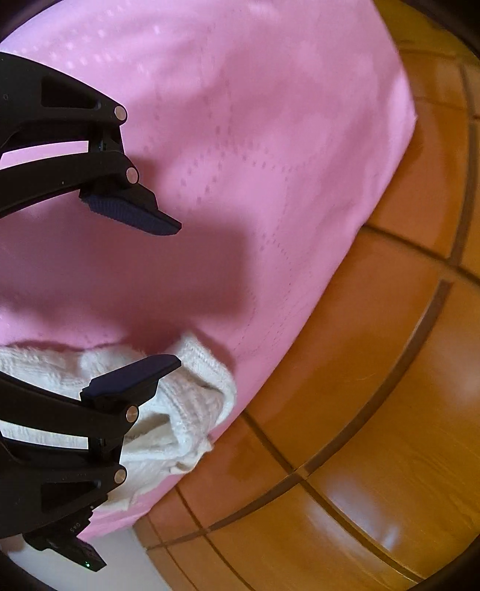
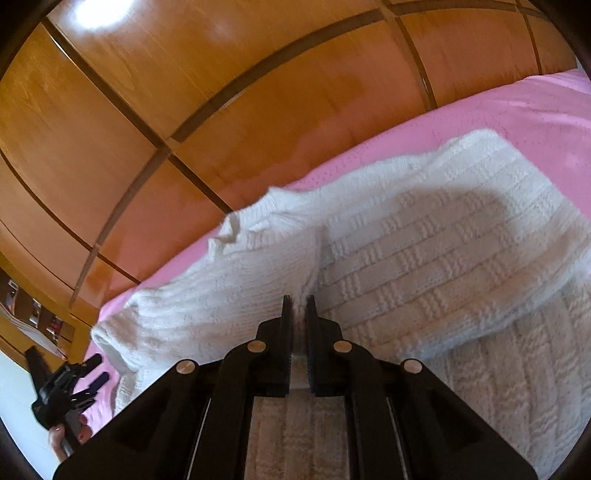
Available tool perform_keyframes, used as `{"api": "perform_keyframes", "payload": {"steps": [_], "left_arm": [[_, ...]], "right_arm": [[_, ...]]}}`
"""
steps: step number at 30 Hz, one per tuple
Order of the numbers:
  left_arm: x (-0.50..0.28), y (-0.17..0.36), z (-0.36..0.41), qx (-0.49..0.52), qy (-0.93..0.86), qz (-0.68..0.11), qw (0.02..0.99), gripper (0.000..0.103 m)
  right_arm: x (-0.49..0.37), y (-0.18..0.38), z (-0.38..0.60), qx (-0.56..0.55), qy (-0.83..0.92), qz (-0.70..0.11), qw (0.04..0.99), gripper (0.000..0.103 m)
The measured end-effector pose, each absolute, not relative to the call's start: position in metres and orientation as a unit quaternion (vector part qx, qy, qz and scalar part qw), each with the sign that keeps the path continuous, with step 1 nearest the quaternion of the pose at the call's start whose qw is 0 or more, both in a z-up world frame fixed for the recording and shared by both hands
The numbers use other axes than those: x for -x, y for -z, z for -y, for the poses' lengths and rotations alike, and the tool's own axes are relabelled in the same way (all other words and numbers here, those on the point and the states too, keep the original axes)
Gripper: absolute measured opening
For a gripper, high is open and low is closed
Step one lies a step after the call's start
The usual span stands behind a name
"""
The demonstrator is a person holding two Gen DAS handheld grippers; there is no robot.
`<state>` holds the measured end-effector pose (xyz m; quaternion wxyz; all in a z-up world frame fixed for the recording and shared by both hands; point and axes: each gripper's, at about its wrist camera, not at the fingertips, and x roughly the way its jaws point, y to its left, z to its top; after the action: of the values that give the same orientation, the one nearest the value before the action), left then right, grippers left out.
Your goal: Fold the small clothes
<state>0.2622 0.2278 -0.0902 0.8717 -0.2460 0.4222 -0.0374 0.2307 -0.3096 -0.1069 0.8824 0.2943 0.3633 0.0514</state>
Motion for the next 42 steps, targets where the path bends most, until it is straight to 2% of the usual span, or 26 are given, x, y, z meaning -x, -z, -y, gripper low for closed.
{"api": "perform_keyframes", "payload": {"steps": [14,17,20,24,31,36,38,39,42], "left_arm": [[-0.344,0.109,-0.195,0.155,0.109,-0.494,0.849,0.066],[-0.368,0.101,-0.195,0.146,0.078,-0.484,0.860,0.066],[-0.376,0.094,-0.209,0.190,0.030,-0.460,0.867,0.066],[-0.347,0.082,-0.225,0.271,0.067,-0.406,0.870,0.066],[-0.261,0.079,-0.183,0.122,0.173,-0.374,0.903,0.074],[-0.262,0.087,-0.137,0.012,0.160,-0.388,0.908,0.074],[-0.277,0.091,-0.123,-0.007,0.138,-0.404,0.904,0.055],[-0.284,0.092,-0.120,-0.006,0.132,-0.415,0.900,0.028],[-0.290,0.088,-0.124,0.009,0.078,-0.423,0.903,0.015]], "right_arm": [[-0.222,0.119,0.329,-0.327,-0.025,-0.352,0.876,0.006],[-0.218,0.121,0.332,-0.331,-0.016,-0.343,0.879,0.006],[-0.216,0.121,0.334,-0.334,-0.006,-0.334,0.881,0.006],[-0.213,0.122,0.339,-0.350,-0.011,-0.325,0.879,0.006],[-0.215,0.121,0.340,-0.355,-0.020,-0.325,0.876,0.006],[-0.214,0.120,0.338,-0.349,-0.023,-0.327,0.878,0.006],[-0.213,0.119,0.337,-0.347,-0.030,-0.323,0.880,0.006],[-0.212,0.118,0.336,-0.347,-0.035,-0.320,0.881,0.006],[-0.206,0.113,0.336,-0.348,-0.047,-0.300,0.887,0.006]]}}
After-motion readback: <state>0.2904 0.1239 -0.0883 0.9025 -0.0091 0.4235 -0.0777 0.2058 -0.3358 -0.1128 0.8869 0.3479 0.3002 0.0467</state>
